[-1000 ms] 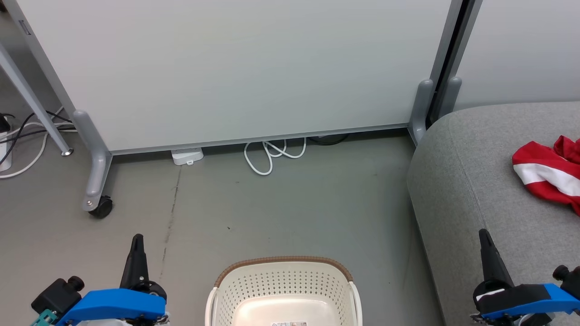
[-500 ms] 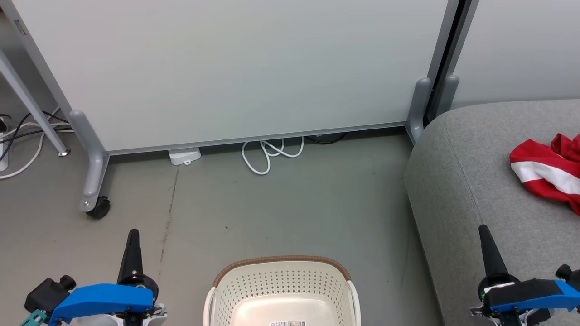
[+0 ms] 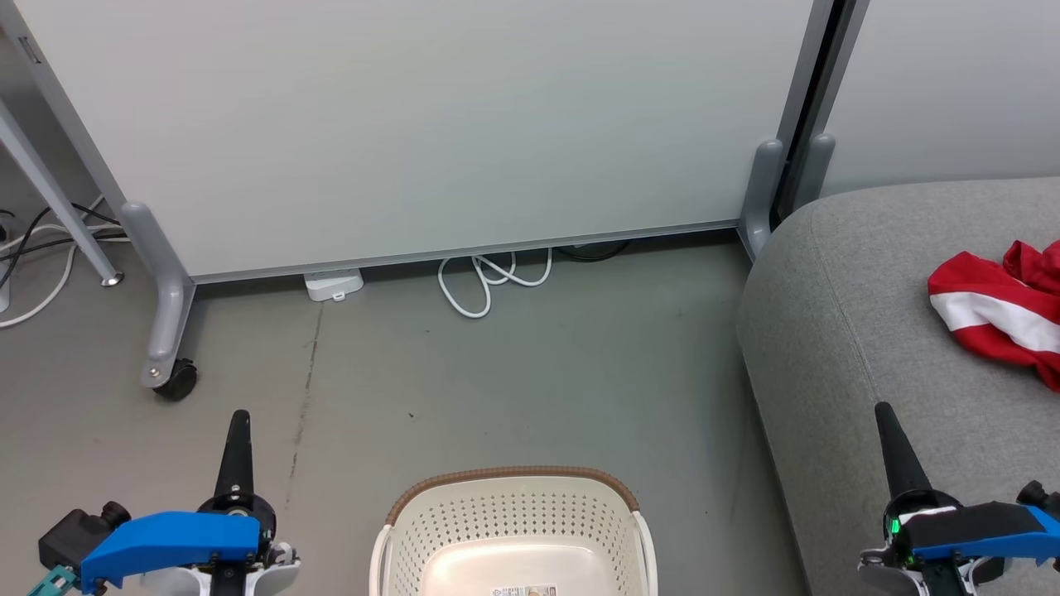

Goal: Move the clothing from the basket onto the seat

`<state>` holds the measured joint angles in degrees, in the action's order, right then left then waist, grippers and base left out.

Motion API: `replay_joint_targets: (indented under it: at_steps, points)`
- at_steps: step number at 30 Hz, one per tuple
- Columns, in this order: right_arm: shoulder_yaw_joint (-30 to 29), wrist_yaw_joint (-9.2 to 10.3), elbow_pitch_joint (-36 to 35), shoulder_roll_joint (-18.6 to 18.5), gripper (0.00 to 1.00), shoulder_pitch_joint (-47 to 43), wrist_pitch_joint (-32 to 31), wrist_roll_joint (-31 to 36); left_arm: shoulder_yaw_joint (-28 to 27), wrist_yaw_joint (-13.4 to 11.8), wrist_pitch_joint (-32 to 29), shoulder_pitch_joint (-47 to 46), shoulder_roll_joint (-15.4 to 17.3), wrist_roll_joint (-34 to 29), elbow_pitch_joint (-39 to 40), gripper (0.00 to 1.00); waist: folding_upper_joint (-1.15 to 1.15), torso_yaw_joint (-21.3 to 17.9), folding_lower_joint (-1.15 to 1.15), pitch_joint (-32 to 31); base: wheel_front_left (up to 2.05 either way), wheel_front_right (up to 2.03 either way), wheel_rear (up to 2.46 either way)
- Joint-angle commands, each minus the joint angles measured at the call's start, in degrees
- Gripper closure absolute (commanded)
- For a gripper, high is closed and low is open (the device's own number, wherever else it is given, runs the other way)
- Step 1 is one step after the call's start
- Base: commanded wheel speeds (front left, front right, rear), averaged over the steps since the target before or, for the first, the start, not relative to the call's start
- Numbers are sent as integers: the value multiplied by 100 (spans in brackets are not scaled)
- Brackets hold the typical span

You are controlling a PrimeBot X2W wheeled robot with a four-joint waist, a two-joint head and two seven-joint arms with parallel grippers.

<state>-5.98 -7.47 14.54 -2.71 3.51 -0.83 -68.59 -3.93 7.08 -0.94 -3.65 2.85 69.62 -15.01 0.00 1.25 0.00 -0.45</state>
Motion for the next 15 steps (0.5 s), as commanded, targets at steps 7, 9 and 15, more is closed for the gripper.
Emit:
replay_joint_targets:
  at_steps: [7,9,15]
  points:
    - [-21,-3,-56,-25,100,160,-120,-478,-69,33,-112,-167,5,441,67,100,0,-18,0,9,0,0,0]
    - [-24,-4,-58,-25,100,171,-148,-580,-81,35,-135,-178,5,548,69,100,0,-23,0,11,0,0,0]
    - [-32,-4,-59,-25,100,190,-223,-892,-118,40,-210,-186,4,844,76,100,0,-38,0,19,0,0,0]
